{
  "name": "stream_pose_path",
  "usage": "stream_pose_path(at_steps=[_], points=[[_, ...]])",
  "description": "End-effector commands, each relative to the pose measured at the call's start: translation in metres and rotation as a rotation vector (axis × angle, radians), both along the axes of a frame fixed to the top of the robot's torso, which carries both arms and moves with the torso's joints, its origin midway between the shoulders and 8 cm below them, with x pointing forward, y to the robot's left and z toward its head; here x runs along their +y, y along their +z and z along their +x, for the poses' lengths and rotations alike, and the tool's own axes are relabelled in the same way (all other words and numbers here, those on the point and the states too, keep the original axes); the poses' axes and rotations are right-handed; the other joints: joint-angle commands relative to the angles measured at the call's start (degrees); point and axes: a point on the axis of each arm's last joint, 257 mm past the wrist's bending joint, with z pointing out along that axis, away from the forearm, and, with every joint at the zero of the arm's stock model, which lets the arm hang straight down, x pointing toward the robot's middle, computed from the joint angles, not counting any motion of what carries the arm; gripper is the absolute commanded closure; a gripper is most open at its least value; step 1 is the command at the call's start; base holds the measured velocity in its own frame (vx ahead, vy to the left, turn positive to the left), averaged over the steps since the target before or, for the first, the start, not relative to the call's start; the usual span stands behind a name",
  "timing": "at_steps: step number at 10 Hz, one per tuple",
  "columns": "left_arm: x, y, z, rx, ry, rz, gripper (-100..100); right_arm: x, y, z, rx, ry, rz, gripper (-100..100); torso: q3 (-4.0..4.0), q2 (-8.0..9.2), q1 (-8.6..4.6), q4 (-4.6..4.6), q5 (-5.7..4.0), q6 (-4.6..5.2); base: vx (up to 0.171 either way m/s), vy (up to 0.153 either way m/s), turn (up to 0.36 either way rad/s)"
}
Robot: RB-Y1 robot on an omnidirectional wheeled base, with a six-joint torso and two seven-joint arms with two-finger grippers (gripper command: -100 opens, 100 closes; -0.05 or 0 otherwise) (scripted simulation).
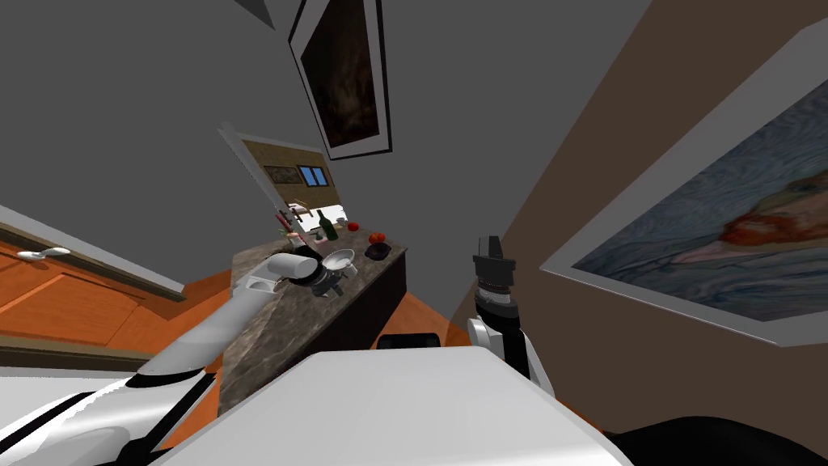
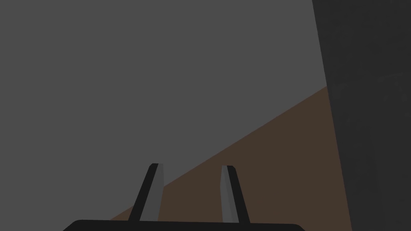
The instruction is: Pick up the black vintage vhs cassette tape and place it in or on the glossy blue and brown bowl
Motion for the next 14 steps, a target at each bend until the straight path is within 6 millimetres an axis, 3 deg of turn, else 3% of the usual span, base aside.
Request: stream_pose_path(at_steps=[1, 5, 7, 8, 9, 10, 12, 13, 14], points=[[0.007, 0.0, -0.007, 0.037, 0.006, 0.009, -100, 0.0, 0.0, 0.0, 0.0, 0.0, 0.0, 0, 0.0, 0.0, 0.0, 0.0, 0.0, 0.0, 0.061, 0.033, -0.03], [0.042, 0.015, -0.03, 0.148, 0.04, 0.047, -100, 0.0, 0.0, 0.0, 0.0, 0.0, 0.0, 0, 0.03, 0.06, -0.04, 0.01, -0.01, -0.01, 0.058, 0.029, -0.071], [0.054, 0.023, -0.038, 0.184, 0.053, 0.058, -100, 0.0, 0.0, 0.0, 0.0, 0.0, 0.0, 0, 0.02, 0.05, -0.03, 0.0, 0.01, -0.01, 0.064, 0.036, -0.061], [0.051, 0.021, -0.034, 0.169, 0.05, 0.054, -100, 0.0, 0.0, 0.0, 0.0, 0.0, 0.0, 0, 0.02, 0.05, -0.04, 0.0, 0.0, -0.02, 0.029, 0.016, -0.011], [0.052, 0.021, -0.035, 0.174, 0.05, 0.055, 0, 0.0, 0.0, 0.0, 0.0, 0.0, 0.0, 0, 0.07, 0.15, -0.1, 0.02, 0.0, -0.02, 0.005, 0.003, 0.001], [0.052, 0.009, -0.035, 0.172, 0.057, 0.054, -100, 0.0, 0.0, 0.0, 0.0, 0.0, 0.0, 0, 0.13, 0.24, -0.16, 0.04, -0.02, -0.02, -0.008, 0.008, -0.057], [0.052, -0.003, -0.034, 0.171, 0.064, 0.054, -100, 0.0, 0.0, 0.0, 0.0, 0.0, 0.0, 0, 0.19, 0.35, -0.13, 0.06, -0.01, -0.02, -0.018, 0.017, -0.048], [0.051, 0.001, -0.035, 0.173, 0.061, 0.054, -100, 0.0, 0.0, 0.0, 0.0, 0.0, 0.0, 0, 0.2, 0.37, -0.11, 0.07, 0.0, -0.02, -0.008, 0.01, -0.009], [0.051, 0.0, -0.035, 0.171, 0.062, 0.054, 100, 0.0, 0.0, 0.0, 0.0, 0.0, 0.0, 0, 0.19, 0.35, -0.14, 0.07, -0.02, -0.03, 0.0, 0.0, 0.0]])
